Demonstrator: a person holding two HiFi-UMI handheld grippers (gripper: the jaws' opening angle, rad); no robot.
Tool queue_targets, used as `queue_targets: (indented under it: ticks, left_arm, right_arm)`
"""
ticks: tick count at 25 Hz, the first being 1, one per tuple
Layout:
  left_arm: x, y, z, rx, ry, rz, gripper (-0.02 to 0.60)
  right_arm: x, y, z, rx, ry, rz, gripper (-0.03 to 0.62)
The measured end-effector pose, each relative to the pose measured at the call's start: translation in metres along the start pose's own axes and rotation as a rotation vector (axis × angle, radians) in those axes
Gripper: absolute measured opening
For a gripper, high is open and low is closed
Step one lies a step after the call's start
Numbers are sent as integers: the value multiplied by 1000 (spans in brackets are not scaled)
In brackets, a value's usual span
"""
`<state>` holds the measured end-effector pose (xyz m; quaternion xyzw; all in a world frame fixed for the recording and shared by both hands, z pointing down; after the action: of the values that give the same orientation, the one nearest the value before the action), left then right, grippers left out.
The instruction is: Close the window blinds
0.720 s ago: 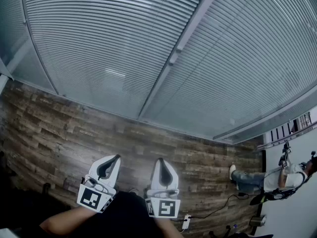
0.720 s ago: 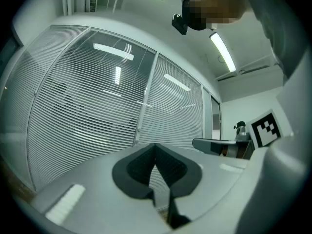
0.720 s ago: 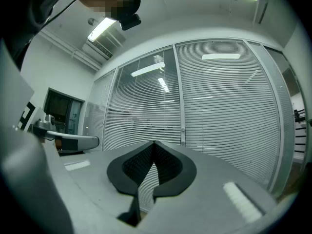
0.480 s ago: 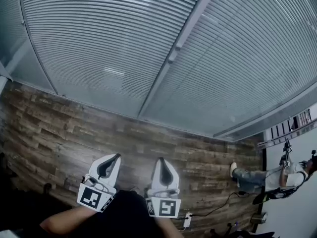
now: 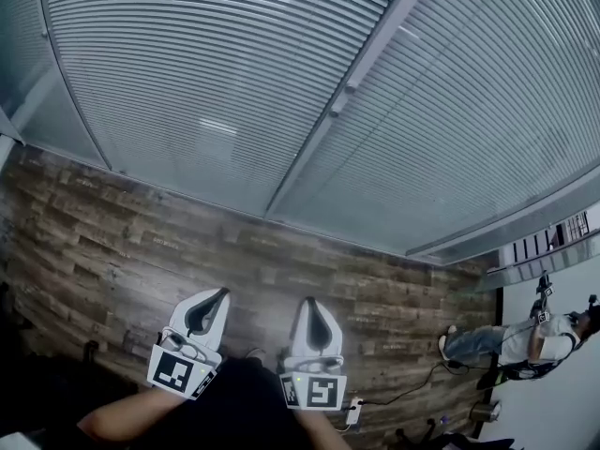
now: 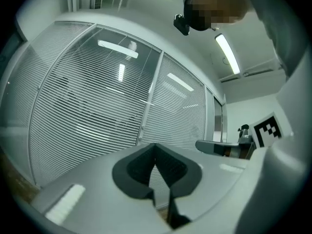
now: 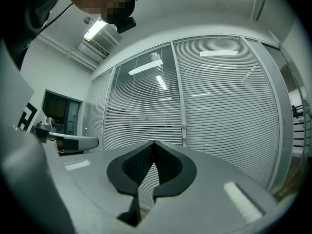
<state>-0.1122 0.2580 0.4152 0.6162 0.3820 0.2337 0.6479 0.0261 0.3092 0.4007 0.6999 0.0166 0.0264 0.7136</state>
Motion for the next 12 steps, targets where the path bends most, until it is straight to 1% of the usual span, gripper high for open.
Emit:
queue_targets:
  ticks: [4,6,8,12]
  left_arm:
    - [-10,4,-1,-25,18,-18,0]
    - [-17,3,-4,-22,19,-10,0]
    - [-22,5,-8,-17,22,-22,0]
    - [-30,7,-13,-39,46,-37,0]
  right_arm:
    - [-14,-3,9,4,-4,-12,2]
    - [-24,-2,15,-1,-10,-23,2]
    - [-34,1,17,-12,-14,-32,2]
    - [-44,9,14,-42,11,-42,2]
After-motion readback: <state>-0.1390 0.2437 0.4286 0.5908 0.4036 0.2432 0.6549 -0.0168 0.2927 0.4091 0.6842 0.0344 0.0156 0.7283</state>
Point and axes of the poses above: the fingertips, and each gripper's own axes: z forward along the fingers, x to its right, y out of its underside, the point moved 1 cm from there along -z, backward along the fingers, and after that the axes turned 1 degree about y, right-handed, at the moved point
